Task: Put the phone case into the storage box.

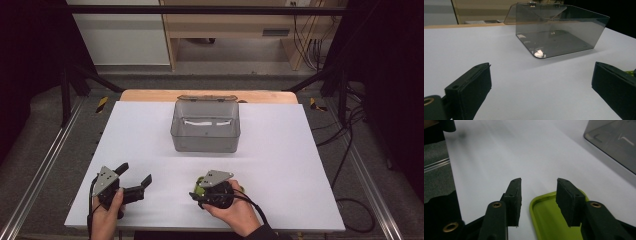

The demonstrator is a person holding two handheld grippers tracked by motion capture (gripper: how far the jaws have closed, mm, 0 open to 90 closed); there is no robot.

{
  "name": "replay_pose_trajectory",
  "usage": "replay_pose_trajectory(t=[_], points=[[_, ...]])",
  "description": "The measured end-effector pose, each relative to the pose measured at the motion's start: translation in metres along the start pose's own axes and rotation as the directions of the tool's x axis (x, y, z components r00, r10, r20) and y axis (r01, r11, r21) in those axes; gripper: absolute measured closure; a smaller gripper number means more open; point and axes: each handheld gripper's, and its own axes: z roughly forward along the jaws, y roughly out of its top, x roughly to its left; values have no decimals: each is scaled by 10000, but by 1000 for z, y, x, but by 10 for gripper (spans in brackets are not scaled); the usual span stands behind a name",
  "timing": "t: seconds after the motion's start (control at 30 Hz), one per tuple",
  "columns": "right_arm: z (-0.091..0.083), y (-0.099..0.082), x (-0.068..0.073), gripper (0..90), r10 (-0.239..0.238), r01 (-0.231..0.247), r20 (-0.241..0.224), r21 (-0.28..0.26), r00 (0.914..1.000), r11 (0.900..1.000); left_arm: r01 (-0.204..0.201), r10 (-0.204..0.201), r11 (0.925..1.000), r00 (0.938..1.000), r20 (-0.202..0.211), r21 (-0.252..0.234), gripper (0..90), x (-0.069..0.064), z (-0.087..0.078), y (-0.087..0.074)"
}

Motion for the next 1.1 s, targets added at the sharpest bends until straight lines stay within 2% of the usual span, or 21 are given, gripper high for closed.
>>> replay_pose_trajectory(t=[0.3,0.5,0.67,0.87,1.1], points=[[4,-2,4,686,-257,266,-272,339,9993,9991,9,-9,10000,10000,71,29,28,0,1,0],[5,-5,0,715,-415,422,-128,600,9991,9973,18,-19,10000,10000,83,55,30,0,1,0],[6,-7,-6,838,-316,309,105,663,9994,9973,20,-20,10000,9999,122,63,30,-1,2,-1],[17,-10,-11,875,-312,291,161,1181,9994,9926,-22,21,10000,9998,179,65,31,-2,2,0],[21,-9,-6,899,-447,476,-261,1220,9987,9914,-6,4,10000,9999,169,99,31,-2,2,0]])
